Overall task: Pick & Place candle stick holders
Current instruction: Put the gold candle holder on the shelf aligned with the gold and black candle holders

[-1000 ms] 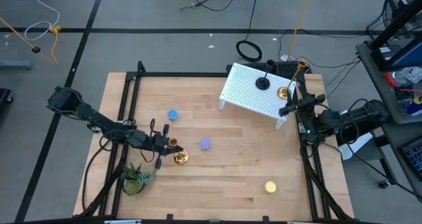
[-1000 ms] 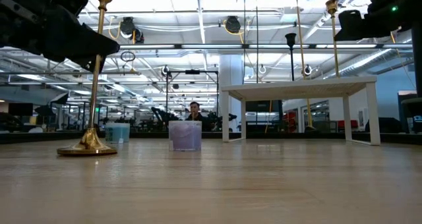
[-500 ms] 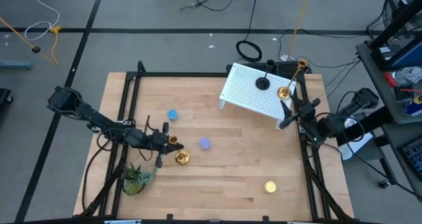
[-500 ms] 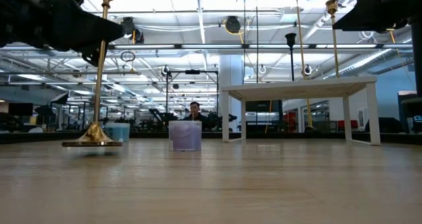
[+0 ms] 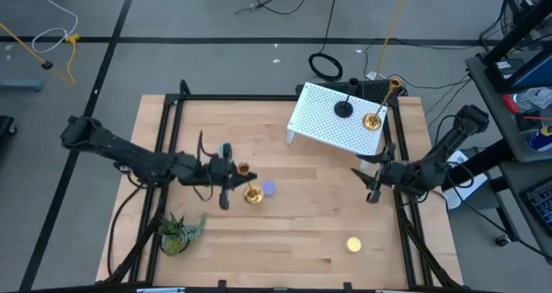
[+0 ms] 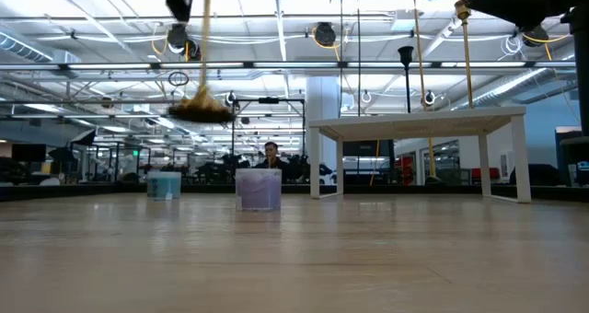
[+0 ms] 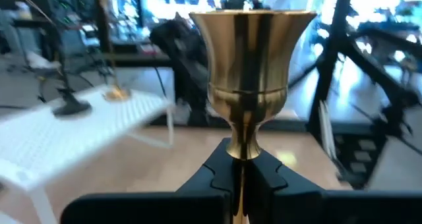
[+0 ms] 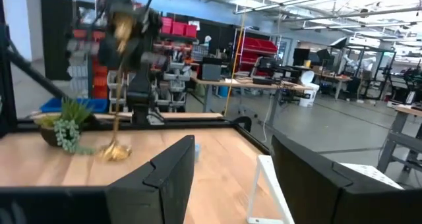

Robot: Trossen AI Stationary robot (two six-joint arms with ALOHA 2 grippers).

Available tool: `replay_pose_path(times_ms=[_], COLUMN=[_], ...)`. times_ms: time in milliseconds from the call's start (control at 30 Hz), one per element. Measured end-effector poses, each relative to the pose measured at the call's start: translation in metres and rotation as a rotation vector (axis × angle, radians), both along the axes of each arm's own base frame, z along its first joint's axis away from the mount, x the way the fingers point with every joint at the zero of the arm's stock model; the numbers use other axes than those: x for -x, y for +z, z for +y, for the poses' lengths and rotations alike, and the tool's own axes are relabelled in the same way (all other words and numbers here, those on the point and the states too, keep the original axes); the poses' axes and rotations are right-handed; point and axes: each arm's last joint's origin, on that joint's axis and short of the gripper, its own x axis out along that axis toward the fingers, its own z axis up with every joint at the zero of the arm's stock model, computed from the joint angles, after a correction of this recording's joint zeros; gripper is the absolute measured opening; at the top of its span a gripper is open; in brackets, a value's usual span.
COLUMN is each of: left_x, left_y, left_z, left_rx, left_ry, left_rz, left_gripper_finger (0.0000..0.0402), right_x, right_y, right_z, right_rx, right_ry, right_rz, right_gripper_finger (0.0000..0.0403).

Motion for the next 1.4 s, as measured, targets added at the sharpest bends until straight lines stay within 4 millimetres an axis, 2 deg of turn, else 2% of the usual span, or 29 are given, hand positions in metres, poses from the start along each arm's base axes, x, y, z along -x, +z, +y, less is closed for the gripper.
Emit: replay_pose_path(times_ms=[167, 300, 433, 600, 767, 900, 1000, 1167, 1267, 1400], left_x=[-0.015, -0.035, -0.065, -0.115, -0.152, -0.17, -0.177, -0.184, -0.185, -0.182], left_y=[0.036, 0.053, 0.07, 0.084, 0.099, 0.1, 0.095, 0.074, 0.06, 0.053], left_z=[0.027, 0.058, 0.093, 0.139, 0.187, 0.223, 0.25, 0.291, 0.31, 0.325], left_rx=[0.043, 0.013, 0.005, -0.005, -0.043, -0.054, -0.042, -0.001, -0.007, 0.001], left_ry=[0.064, 0.105, 0.069, -0.049, 0.005, 0.02, 0.044, 0.084, 0.107, 0.132], left_rz=[-0.049, -0.069, -0.091, -0.079, -0.118, -0.127, -0.117, -0.087, -0.094, -0.123], left_gripper_finger=[0.0018, 0.001, 0.0019, 0.001, 0.002, 0.001, 0.0022, 0.0023, 0.001, 0.002], right_x=[-0.004, -0.006, -0.008, -0.008, -0.008, -0.008, -0.008, -0.009, -0.01, -0.011], right_y=[-0.005, -0.007, -0.009, -0.009, -0.009, -0.009, -0.009, -0.01, -0.011, -0.013], right_z=[0.004, 0.006, 0.007, 0.008, 0.008, 0.008, 0.008, 0.008, 0.009, 0.011], right_rx=[0.017, 0.032, 0.036, 0.038, 0.01, 0.01, 0.01, 0.001, 0.004, 0.012], right_ry=[-0.001, 0.0, 0.0, -0.001, 0.002, 0.003, 0.003, 0.003, 0.003, 0.003], right_rz=[0.025, 0.04, 0.049, 0.051, 0.04, 0.039, 0.039, 0.039, 0.045, 0.055], right_gripper_finger=[0.0196, 0.0196, 0.0196, 0.0196, 0.0196, 0.0196, 0.0196, 0.0196, 0.0196, 0.0196])
